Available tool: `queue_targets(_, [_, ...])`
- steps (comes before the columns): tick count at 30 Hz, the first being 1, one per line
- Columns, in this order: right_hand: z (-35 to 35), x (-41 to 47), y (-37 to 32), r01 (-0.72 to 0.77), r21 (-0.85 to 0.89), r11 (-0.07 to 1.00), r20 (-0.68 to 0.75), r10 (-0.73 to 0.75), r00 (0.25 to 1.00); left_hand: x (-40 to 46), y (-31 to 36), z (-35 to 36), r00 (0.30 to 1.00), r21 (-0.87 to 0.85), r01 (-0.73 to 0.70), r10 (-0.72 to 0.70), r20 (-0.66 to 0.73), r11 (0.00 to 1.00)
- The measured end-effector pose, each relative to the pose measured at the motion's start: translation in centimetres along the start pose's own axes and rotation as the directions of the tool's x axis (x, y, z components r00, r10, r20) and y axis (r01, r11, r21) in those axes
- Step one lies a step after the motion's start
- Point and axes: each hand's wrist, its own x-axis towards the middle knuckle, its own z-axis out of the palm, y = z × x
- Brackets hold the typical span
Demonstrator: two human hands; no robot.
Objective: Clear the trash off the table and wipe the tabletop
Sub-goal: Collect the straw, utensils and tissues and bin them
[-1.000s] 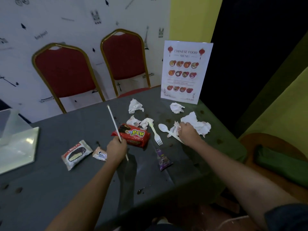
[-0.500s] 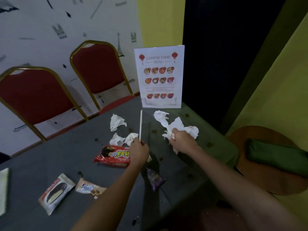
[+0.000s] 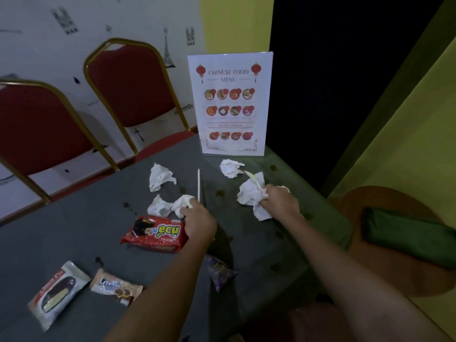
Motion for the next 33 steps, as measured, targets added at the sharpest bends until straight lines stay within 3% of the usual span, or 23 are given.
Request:
queue_targets(5, [0.0,0.4,-1.2,-0.005,-0.047,0.999,0.022,0.006,1.000,0.1,0.0,-0.6,0.999,-0.070,-0.014,0.017,0.046,0.997])
queue_targets(8, [-1.2,0.6,-3.1,0.014,0.112,0.994,-0.019,-0.012,1.000,-0.7,0.0,-2.5,0.994,-0.167,-0.079,0.090,0.059,0.983])
queue_targets(11, [-3.3,1.1,-6.3,0.151,0.213,0.965,-0.068,-0.140,0.988,-1.1,-0.7,-6.0,0.988,-0.250,-0.149,0.151,-0.009,0.957])
queue_targets(15, [-3.7,0.3,-13.9,0.341,0.203,0.918,-0.079,-0.332,0.940,-1.3,-4.7,-10.8,0.983,-0.355,-0.075,0.010,-0.181,0.932])
queue_targets(19, [-0.1,-3.9,-23.9,0.557,0.233,0.797,-0.042,-0.564,0.825,-2.6,-12.6,-15.3,0.914,-0.383,0.043,-0.191,-0.359,0.923])
queue_targets(22, [3.1,-9.7,-31.0,0.666,0.315,0.677,0.040,-0.710,0.703,-5.6,-20.7,-18.3,0.785,-0.434,0.163,-0.383,-0.487,0.886])
queue_targets(25, [6.3,-16.9,-37.1,0.731,0.397,0.554,0.171,-0.828,0.534,-10.4,-29.5,-20.3,0.586,-0.546,0.260,-0.580,-0.567,0.796])
queue_targets(30, [12.7,-30.4,-43.8,0.780,0.515,0.356,0.317,-0.924,0.213,-22.0,-42.5,-20.1,0.211,-0.735,0.370,-0.822,-0.529,0.568])
queue_targets(33, [16.7,-39.6,-45.4,0.771,0.567,0.290,0.425,-0.905,0.028,-29.5,-48.8,-18.0,-0.050,-0.833,0.410,-0.903,-0.427,0.371])
